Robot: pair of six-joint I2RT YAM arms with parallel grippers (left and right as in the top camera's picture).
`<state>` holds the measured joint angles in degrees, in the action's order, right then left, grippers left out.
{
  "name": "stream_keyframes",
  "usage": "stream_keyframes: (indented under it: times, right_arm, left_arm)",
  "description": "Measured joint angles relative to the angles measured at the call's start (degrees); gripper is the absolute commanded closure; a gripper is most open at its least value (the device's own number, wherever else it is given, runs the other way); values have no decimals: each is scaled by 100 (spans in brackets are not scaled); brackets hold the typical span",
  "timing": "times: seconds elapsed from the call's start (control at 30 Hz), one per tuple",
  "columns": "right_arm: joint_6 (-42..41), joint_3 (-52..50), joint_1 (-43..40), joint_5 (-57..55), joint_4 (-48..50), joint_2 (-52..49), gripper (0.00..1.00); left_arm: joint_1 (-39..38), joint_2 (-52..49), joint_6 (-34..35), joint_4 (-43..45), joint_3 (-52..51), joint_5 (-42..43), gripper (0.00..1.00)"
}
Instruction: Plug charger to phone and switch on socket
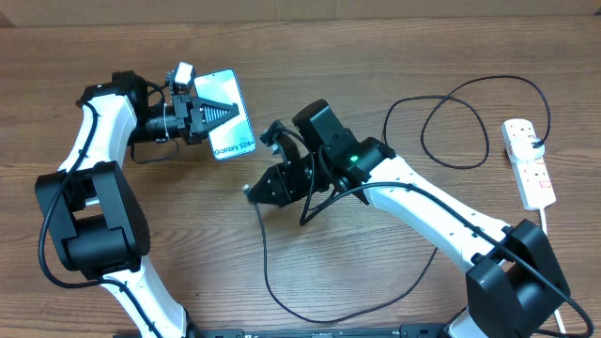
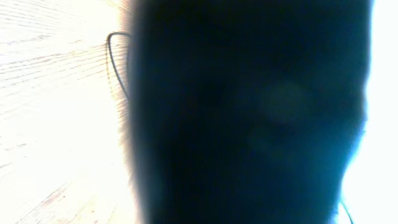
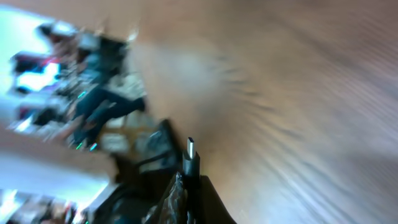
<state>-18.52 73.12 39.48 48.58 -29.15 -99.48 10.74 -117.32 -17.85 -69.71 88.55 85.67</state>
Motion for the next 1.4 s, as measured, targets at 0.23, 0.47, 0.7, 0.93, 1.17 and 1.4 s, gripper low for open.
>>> stream_keyframes:
  times: [0.23,0.47,0.7,0.93,1.17,1.4]
  right_arm:
    - [92,0,-2,802,627,0,96]
    - [-638,0,-2,933,1316,0,96]
    - [-1412,0,-157,767,1451,0,96]
    - [-1849,0,-393,662,1681,0,96]
    - [-2177,0,-387,487,1733,0,96]
    - [-2347,0,-387,437,1762,0,96]
  left_arm:
    - [26,0,-9,-452,-2,122,96]
    - [90,0,162,-599,-2,153,95]
    - [103,0,356,-664,-2,181,96]
    - [103,0,728,-684,-2,184,96]
    - [103,0,857,-966,-2,205,95]
    - [103,0,874,-979,-2,208,96]
